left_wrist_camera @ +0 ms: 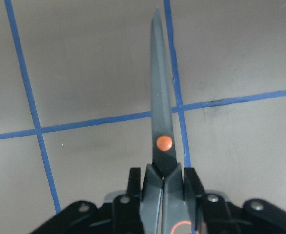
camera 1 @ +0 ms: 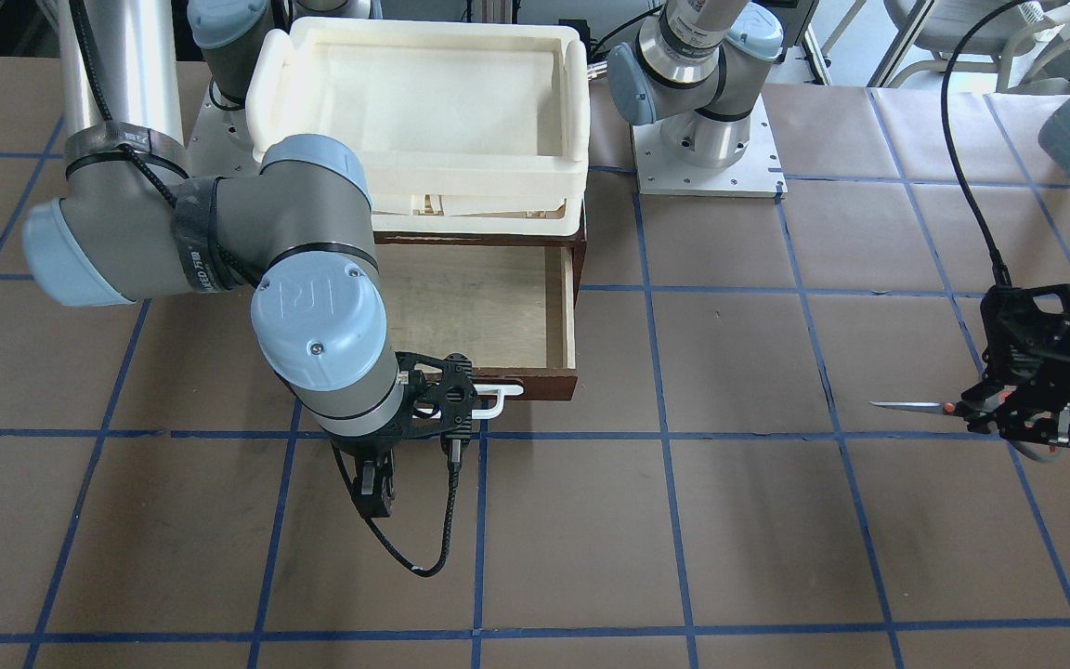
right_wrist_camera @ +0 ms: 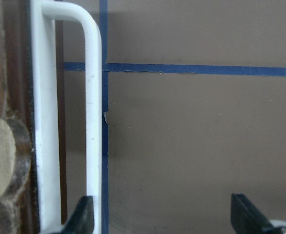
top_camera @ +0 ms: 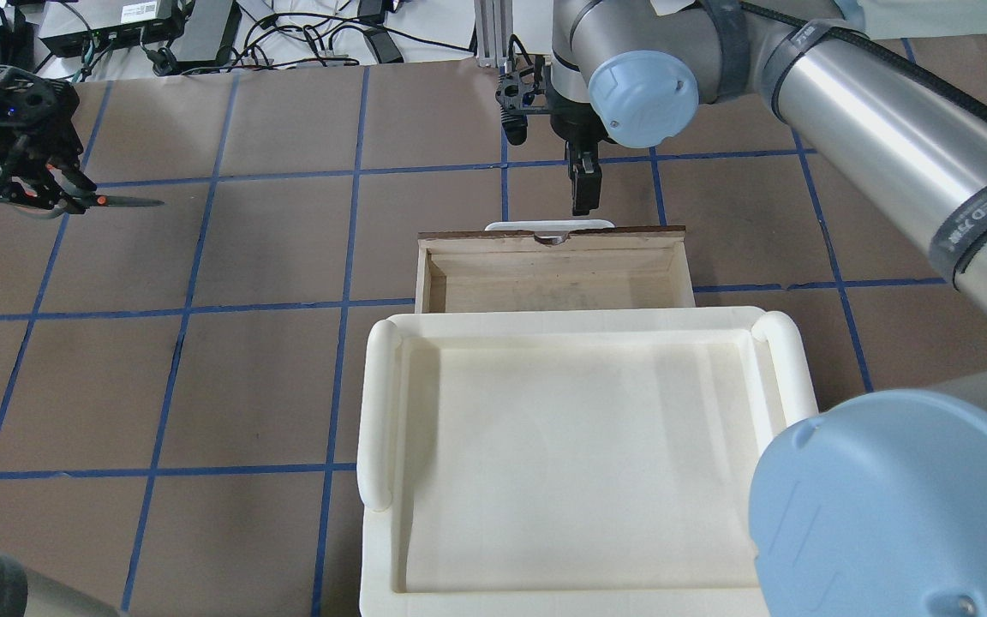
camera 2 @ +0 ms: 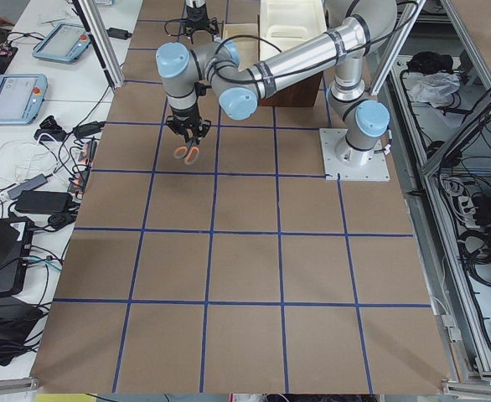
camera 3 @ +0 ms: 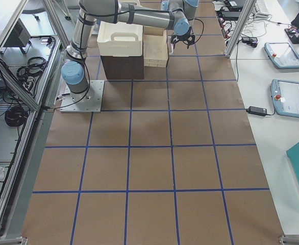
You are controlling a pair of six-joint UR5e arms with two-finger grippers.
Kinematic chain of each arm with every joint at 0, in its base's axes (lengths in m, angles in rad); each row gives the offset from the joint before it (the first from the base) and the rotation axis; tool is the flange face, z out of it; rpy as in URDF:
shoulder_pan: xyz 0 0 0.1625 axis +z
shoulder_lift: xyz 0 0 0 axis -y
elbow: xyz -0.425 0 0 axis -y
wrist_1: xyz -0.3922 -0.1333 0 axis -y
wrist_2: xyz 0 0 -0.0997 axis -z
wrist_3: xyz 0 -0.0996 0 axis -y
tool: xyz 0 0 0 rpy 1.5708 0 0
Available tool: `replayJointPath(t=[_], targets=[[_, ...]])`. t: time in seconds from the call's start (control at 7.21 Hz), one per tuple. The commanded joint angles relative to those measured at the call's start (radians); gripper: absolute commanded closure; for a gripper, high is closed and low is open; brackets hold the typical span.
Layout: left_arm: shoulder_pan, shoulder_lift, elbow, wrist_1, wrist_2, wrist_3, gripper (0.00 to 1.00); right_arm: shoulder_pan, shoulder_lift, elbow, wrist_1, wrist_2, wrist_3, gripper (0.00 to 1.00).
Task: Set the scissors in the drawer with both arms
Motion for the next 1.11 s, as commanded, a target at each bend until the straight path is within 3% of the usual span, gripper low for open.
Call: replayJointPath(t=[0.0, 0.28, 0.97], targets=[[-0.071, 0.101, 0.008, -0.112, 0.007, -0.045, 1.00, 0.000, 0.008, 0.004, 0.012, 0.005, -0.006, 0.00], [-0.075, 0.146, 0.006, -0.159, -0.001, -0.047, 1.00, -0.002, 0.029, 0.003, 0.004, 0.003, -0.024, 0.00], [-0.063, 0.130, 0.006, -0.153, -0.004, -0.047, 1.00, -0.023, 0.015, -0.026, 0.015, 0.008, -0.023, 0.00]])
